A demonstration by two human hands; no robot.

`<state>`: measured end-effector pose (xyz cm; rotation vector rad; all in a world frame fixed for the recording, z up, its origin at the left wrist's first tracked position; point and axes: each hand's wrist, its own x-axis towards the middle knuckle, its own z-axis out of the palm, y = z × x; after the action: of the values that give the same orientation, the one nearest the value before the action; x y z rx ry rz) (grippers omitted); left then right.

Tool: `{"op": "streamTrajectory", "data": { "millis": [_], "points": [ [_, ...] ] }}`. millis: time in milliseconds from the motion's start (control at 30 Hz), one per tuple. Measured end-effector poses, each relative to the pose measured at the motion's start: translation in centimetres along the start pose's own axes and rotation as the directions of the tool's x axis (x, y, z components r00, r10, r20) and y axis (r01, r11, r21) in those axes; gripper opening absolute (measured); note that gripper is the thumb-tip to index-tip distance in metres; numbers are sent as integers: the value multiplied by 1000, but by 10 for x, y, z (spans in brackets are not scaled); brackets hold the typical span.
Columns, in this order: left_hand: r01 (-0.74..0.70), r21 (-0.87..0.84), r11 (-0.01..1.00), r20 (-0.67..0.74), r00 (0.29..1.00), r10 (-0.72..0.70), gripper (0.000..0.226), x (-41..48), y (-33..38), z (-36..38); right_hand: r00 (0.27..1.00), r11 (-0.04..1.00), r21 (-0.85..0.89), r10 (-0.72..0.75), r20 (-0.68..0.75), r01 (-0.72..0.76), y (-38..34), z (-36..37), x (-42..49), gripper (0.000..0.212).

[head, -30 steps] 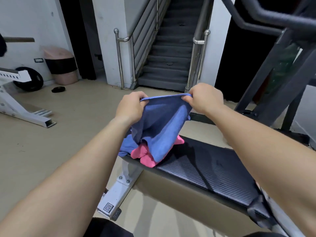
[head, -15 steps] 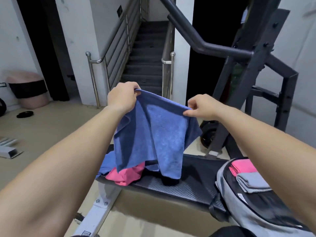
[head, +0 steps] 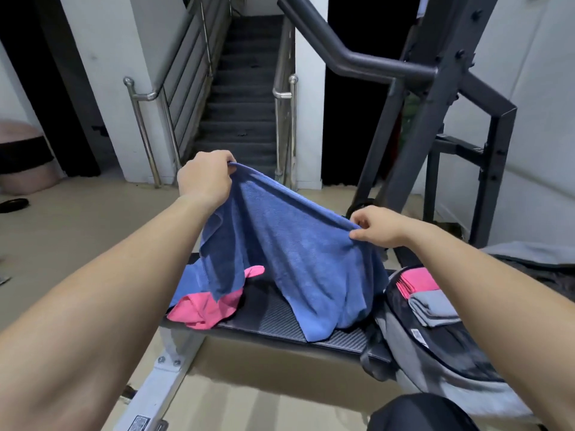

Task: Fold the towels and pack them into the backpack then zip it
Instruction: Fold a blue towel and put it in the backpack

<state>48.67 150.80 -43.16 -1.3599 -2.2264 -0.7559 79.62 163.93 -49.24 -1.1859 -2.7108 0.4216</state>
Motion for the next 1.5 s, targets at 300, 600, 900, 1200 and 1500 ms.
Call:
{"op": "streamTrajectory", "data": {
  "millis": [300,600,900,1200,1500],
  "points": [
    [-37,-279,959,223,969,102,18,-22,10,41,965,999,35,44,-259,-36,-15,-9,15,42],
    [-32,-642,766,320,897,306,15,-63,48,78,958,956,201,-166,-236,216,-70,7,27,28],
    [10,-546,837,291,940,179,8,-43,20,74,1000,920,392,29,-7,-24,-26,31,17,10],
    [104,-473,875,215,977,0,7,-28,11,72,994,917,395,-8,-108,50,-26,28,16,26],
    [157,-350,924,242,967,-72,8,-31,7,82,992,933,339,115,47,-124,10,37,3,18]
  ]
}}
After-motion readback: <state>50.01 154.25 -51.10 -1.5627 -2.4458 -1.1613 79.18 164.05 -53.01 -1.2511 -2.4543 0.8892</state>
